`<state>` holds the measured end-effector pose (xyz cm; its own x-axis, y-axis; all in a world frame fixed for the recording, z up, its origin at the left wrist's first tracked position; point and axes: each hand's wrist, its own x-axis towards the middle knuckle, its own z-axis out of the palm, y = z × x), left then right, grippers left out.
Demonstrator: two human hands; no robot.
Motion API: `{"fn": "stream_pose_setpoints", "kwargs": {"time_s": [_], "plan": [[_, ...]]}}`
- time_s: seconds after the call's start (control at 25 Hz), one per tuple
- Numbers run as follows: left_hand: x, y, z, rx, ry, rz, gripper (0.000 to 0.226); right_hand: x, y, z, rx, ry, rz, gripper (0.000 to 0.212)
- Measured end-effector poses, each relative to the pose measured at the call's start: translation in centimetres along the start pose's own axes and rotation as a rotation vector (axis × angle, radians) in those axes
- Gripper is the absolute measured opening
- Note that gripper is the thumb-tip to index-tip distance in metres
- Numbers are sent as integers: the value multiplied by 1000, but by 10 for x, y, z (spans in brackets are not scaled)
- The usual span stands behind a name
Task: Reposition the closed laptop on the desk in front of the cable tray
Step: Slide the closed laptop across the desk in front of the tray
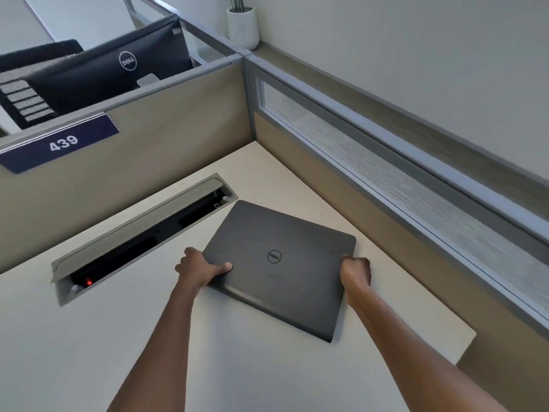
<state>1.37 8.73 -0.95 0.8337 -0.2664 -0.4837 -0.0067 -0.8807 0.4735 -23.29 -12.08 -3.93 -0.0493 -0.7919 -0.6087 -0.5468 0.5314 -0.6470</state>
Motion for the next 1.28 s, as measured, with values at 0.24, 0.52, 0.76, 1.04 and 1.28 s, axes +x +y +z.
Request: {"fn": "stream_pose_setpoints", "kwargs": {"time_s": [0.24, 0.52, 0.76, 1.04, 1.28], "plan": [[-33, -91, -16, -203, 88, -138, 71, -31, -12, 37, -127, -161, -231, 34], [-72, -177, -41, -384, 235, -269, 53, -67, -29, 116, -282, -371, -408, 29], [-106, -226, -49, -527, 407, -375, 38, -105, -45, 189, -440, -507, -541, 38], [-120, -241, -49, -538, 493, -408, 35, -117, -54, 233, -562, -539, -630, 27], [-118, -243, -46, -508, 498, -439, 45, -116, -55, 245, -666, -472, -677, 18]]}}
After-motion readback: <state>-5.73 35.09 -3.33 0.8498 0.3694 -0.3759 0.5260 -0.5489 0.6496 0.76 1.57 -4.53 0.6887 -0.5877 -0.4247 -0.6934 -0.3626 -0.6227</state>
